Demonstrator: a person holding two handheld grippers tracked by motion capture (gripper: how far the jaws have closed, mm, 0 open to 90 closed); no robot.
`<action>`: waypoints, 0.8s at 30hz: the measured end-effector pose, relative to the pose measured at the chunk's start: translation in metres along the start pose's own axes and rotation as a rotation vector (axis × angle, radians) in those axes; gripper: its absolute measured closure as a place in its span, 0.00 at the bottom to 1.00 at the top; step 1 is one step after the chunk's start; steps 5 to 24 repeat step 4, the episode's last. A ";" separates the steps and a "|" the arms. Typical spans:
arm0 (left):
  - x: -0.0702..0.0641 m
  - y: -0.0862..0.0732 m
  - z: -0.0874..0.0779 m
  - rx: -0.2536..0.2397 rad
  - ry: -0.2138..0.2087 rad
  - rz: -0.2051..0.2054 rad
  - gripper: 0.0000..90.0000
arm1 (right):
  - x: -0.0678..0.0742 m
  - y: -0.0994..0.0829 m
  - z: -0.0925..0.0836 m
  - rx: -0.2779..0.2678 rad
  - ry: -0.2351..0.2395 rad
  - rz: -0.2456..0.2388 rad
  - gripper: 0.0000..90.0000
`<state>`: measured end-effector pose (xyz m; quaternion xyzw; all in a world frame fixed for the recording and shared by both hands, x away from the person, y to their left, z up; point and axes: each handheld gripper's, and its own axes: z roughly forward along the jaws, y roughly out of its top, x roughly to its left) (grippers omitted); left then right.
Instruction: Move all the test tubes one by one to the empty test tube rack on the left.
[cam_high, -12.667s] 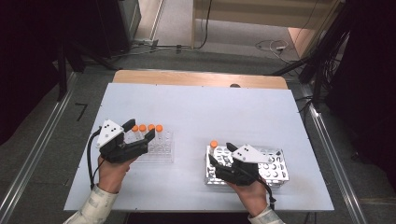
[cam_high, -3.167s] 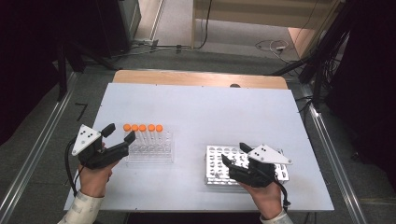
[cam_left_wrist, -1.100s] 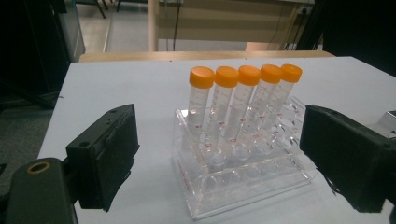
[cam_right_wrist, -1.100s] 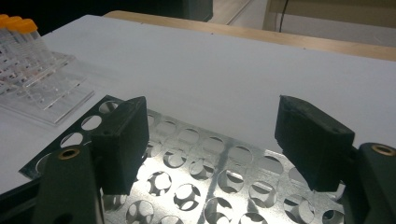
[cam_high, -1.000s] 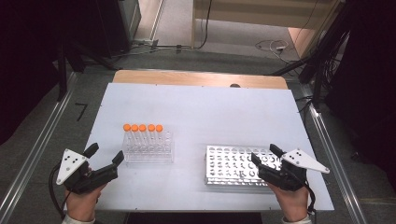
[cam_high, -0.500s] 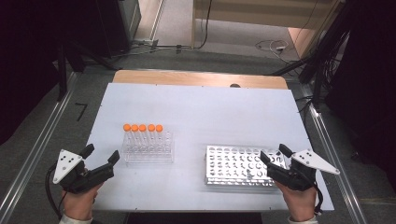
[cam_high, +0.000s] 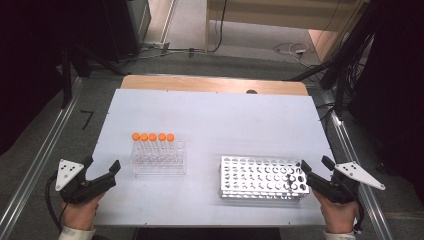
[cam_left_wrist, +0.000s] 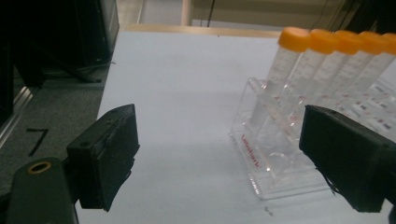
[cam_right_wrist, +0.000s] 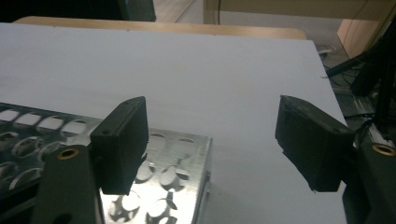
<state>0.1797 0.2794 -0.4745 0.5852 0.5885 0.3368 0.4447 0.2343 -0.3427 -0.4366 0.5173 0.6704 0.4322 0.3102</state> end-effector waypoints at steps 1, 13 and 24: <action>0.002 -0.001 0.002 0.011 0.007 -0.002 0.13 | -0.004 -0.003 0.002 0.007 -0.006 0.012 0.27; 0.009 -0.007 0.010 0.052 0.023 -0.023 0.13 | -0.016 -0.012 0.009 0.034 -0.054 0.023 0.27; 0.009 -0.007 0.010 0.052 0.023 -0.023 0.13 | -0.016 -0.012 0.009 0.034 -0.054 0.023 0.27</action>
